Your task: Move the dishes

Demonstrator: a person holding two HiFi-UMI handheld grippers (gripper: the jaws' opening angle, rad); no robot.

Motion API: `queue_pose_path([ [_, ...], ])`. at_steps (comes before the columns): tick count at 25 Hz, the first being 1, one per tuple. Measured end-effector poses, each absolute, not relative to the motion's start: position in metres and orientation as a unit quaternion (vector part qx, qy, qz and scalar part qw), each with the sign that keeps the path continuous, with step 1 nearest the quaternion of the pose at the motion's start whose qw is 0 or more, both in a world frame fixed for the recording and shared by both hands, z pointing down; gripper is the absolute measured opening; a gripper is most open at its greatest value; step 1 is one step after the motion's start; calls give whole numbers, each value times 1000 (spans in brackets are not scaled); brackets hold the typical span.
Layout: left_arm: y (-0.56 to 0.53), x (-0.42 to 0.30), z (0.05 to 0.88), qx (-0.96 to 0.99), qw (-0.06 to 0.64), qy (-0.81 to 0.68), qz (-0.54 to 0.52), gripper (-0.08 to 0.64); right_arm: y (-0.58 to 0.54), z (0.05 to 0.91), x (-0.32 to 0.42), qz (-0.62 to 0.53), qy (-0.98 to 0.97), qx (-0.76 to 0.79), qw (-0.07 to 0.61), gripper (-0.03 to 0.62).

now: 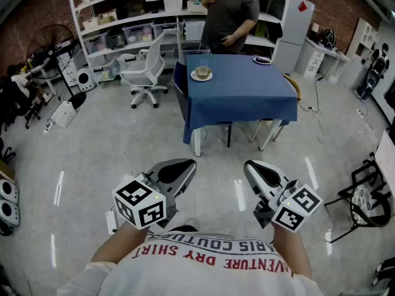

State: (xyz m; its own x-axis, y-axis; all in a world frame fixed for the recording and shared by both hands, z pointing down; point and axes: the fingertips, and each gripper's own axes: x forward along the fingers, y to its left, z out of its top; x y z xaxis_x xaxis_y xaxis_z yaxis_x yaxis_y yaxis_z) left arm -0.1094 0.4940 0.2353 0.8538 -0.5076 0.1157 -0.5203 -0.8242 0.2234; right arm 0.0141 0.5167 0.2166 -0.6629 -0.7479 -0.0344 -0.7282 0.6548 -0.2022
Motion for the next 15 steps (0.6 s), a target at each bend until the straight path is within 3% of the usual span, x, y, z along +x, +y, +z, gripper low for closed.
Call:
queue_pose_path([
  [15, 497, -79, 254, 959, 135, -245, 37, 32, 522, 241, 48, -125, 888, -439, 57, 25],
])
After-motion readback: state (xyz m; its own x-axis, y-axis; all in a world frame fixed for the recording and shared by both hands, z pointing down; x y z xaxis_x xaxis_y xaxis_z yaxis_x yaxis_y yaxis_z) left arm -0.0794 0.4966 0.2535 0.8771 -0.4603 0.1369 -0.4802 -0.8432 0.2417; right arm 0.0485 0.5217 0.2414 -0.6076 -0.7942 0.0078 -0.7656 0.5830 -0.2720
